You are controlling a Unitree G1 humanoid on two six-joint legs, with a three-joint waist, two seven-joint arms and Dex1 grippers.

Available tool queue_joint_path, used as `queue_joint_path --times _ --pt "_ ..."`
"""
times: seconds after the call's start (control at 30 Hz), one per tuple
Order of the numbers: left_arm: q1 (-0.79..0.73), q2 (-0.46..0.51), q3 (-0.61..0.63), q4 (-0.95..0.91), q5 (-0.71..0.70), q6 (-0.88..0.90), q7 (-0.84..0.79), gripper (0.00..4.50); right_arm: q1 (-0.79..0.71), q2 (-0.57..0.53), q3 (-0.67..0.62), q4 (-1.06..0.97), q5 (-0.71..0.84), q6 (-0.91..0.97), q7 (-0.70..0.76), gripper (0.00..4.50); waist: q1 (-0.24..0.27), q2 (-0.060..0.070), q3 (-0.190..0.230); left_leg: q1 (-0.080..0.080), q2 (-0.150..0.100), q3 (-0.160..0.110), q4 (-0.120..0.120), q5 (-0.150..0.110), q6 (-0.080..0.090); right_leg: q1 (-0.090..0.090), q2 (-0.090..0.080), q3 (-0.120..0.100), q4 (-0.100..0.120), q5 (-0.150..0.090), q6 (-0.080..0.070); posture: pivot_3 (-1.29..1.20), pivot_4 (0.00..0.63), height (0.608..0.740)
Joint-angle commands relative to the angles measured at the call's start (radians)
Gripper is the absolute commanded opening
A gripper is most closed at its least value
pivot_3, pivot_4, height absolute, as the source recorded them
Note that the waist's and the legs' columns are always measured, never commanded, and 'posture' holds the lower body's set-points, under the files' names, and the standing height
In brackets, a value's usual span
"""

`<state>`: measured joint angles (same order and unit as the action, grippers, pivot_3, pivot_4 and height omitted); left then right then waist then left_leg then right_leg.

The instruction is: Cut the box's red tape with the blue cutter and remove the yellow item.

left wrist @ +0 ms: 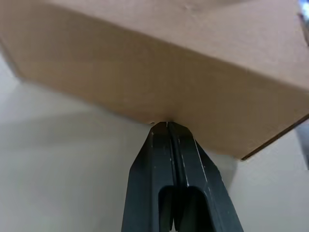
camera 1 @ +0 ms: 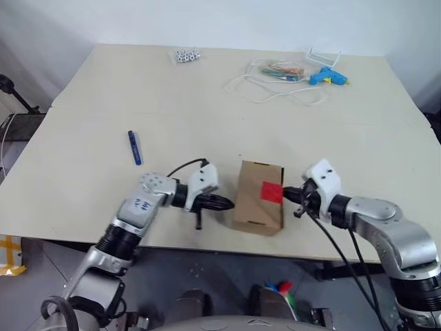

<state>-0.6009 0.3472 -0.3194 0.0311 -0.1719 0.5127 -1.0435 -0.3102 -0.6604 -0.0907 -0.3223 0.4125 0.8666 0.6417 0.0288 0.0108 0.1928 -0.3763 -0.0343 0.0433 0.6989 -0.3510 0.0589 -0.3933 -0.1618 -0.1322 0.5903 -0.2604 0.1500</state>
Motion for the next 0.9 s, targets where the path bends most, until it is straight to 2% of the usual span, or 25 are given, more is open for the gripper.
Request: queue_joint_path --times 0.03,0.23,0.47,0.53,0.6,0.67,0.73,0.77,0.83,0.9 --pt "0.018 -0.07 -0.025 -0.079 -0.013 0.046 0.079 0.02 -0.05 -0.044 -0.026 0.07 -0.009 -0.058 0.041 0.0 -0.002 0.0 0.0 0.0 0.0 0.0 0.0 0.0 0.0 0.0 0.0 0.0 0.0 0.0 0.0 0.0 0.15 0.74" --pt "0.009 -0.095 -0.056 -0.073 0.008 0.043 0.115 0.02 -0.137 -0.05 -0.002 0.238 -0.035 -0.152 0.094 0.0 -0.006 0.0 0.0 0.001 0.001 0.001 0.0 0.0 0.0 0.0 0.001 0.0 0.001 0.0 0.0 0.0 0.15 0.74" --pt "-0.001 0.014 0.017 -0.064 0.023 -0.044 0.106 0.02 -0.204 -0.059 0.032 0.374 -0.077 -0.285 0.176 0.0 -0.006 0.001 0.0 0.001 0.001 0.002 0.0 0.0 0.0 0.0 0.001 0.001 0.0 0.0 0.0 0.0 0.15 0.74" --pt "-0.008 0.048 0.076 -0.059 -0.005 -0.087 0.099 0.02 -0.205 -0.071 0.013 0.391 -0.086 -0.347 0.193 0.0 -0.004 0.001 0.0 0.001 0.001 0.002 0.0 0.0 0.0 0.0 0.0 0.001 0.0 0.0 0.0 0.0 0.15 0.74" --pt "-0.034 0.076 0.21 -0.048 -0.083 -0.134 0.095 0.02 -0.201 -0.097 -0.057 0.39 -0.045 -0.405 0.245 0.0 -0.004 0.001 0.0 0.001 0.001 0.001 0.0 0.0 0.0 0.0 0.0 0.001 0.0 0.0 0.0 0.0 0.15 0.74" --pt "-0.058 0.118 0.33 -0.044 -0.186 -0.104 0.059 0.02 -0.191 -0.124 -0.128 0.381 0.021 -0.414 0.306 0.0 -0.003 0.001 0.0 -0.001 0.0 0.001 0.0 0.0 0.0 -0.001 0.0 0.0 -0.001 0.0 0.0 0.0 0.15 0.74" --pt "-0.056 0.214 0.404 -0.042 -0.259 -0.02 -0.008 0.41 -0.168 -0.148 -0.199 0.336 0.122 -0.372 0.379 0.0 -0.005 0.001 0.0 -0.001 0.001 0.0 0.0 0.0 0.0 -0.001 0.0 0.0 -0.001 0.0 0.0 0.0 0.15 0.74" --pt "-0.037 0.276 0.431 -0.036 -0.276 0.015 -0.037 0.62 -0.152 -0.161 -0.225 0.301 0.163 -0.36 0.413 0.17 -0.007 0.001 0.0 -0.001 0.001 0.0 -0.001 0.0 0.0 -0.001 0.0 -0.001 -0.001 0.0 0.0 0.0 0.15 0.74" --pt "0.023 0.371 0.483 -0.021 -0.277 0.004 -0.07 1.21 -0.124 -0.18 -0.253 0.239 0.204 -0.339 0.431 0.58 -0.016 0.002 0.0 0.002 0.002 -0.001 -0.003 -0.001 -0.001 0.0 0.001 -0.001 0.0 0.0 0.0 0.0 0.15 0.74" --pt "0.116 0.436 0.571 0.023 -0.265 -0.057 -0.067 1.81 -0.081 -0.187 -0.27 0.16 0.215 -0.363 0.439 1.23 -0.023 0.001 0.0 0.005 0.002 0.0 -0.007 -0.001 -0.001 0.0 0.001 -0.001 0.0 0.0 0.0 0.0 0.15 0.74"
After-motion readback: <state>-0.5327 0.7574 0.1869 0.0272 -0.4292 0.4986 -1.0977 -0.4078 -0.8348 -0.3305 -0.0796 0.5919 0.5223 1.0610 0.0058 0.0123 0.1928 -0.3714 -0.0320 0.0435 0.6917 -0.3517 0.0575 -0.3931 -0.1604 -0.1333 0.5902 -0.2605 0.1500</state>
